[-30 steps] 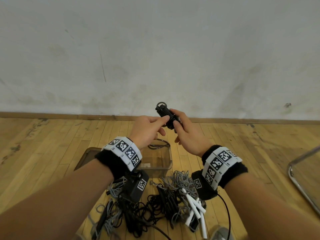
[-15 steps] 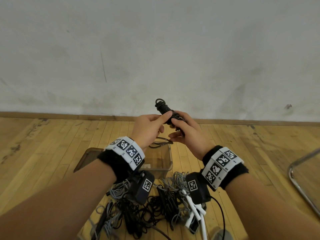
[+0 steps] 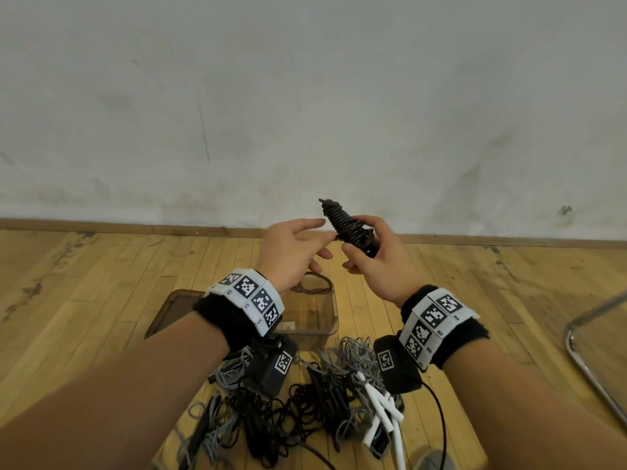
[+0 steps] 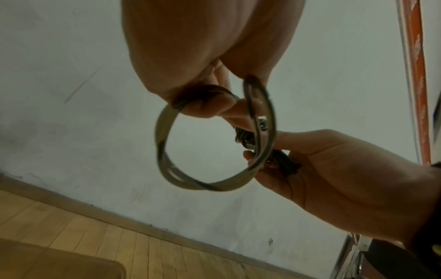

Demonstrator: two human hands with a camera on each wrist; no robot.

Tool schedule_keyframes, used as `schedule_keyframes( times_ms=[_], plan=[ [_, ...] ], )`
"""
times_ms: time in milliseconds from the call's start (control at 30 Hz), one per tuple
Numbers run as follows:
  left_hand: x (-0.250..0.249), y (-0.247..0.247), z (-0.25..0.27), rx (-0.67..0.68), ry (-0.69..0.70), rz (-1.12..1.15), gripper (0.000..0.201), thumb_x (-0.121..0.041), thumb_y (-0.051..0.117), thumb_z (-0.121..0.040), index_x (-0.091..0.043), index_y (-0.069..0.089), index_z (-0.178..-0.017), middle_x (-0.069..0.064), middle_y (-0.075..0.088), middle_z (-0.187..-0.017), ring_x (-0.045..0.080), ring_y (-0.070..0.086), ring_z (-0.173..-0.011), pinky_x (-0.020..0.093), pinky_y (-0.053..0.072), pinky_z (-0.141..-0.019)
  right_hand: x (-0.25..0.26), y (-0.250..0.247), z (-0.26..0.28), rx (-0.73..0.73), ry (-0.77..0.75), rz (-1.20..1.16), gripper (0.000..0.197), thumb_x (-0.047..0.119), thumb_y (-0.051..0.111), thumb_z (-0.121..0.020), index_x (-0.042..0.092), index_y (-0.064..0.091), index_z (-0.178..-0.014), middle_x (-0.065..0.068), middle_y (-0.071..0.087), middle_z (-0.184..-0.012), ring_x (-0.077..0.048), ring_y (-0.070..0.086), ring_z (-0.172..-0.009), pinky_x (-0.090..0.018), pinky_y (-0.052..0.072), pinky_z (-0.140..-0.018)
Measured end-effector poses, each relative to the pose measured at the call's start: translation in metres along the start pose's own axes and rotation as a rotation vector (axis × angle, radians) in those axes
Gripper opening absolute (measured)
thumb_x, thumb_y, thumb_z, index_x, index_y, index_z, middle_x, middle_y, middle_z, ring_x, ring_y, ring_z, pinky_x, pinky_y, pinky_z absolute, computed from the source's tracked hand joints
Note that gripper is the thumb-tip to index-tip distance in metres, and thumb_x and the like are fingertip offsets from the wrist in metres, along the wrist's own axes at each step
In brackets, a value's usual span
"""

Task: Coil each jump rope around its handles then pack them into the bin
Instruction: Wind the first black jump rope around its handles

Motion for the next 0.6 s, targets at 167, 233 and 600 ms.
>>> schedule_keyframes(
  times_ms=[167,233,600],
  plan=[
    [0.0,0.01,0.002,0.049,0.023,-0.013,0.038,-0.033,0.069,-0.097,-0.021,0.066,-0.132,-0.001,0.078,-0.079,0.014,0.068,-0.056,0.025,0.058,-0.073,-0.004,-0.004,-0.001,-0.027,-0.006,0.06,0.048,0.01,0.068,-0.094,0.027,0.047,-0.134,-0.002,0.067,-0.104,-0.019,0.075,-0.074,-0.042,0.063,-0.075],
    [0.002,0.012,0.002,0.055,0.001,-0.002,0.041,-0.035,0.069,-0.096,-0.017,0.066,-0.133,-0.001,0.079,-0.081,0.018,0.073,-0.063,0.029,0.06,-0.08,-0.006,-0.002,-0.001,-0.033,-0.016,0.097,0.051,0.01,0.07,-0.091,0.031,0.046,-0.131,0.0,0.068,-0.102,-0.018,0.075,-0.073,-0.049,0.063,-0.075],
    [0.001,0.003,0.0,0.002,-0.066,0.06,0.032,-0.035,0.068,-0.096,-0.02,0.072,-0.125,0.004,0.079,-0.083,0.021,0.077,-0.072,0.016,0.045,-0.052,0.01,0.011,0.002,0.004,-0.094,0.2,0.046,0.022,0.06,-0.099,0.03,0.039,-0.14,0.009,0.066,-0.102,-0.013,0.071,-0.074,-0.021,0.055,-0.062]
  ],
)
Point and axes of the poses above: each hand's wrist, its own z-axis away from the middle knuckle, its own y-axis out of the palm, x = y × z, the point moved 7 cm from there along -z, towards the middle knuckle
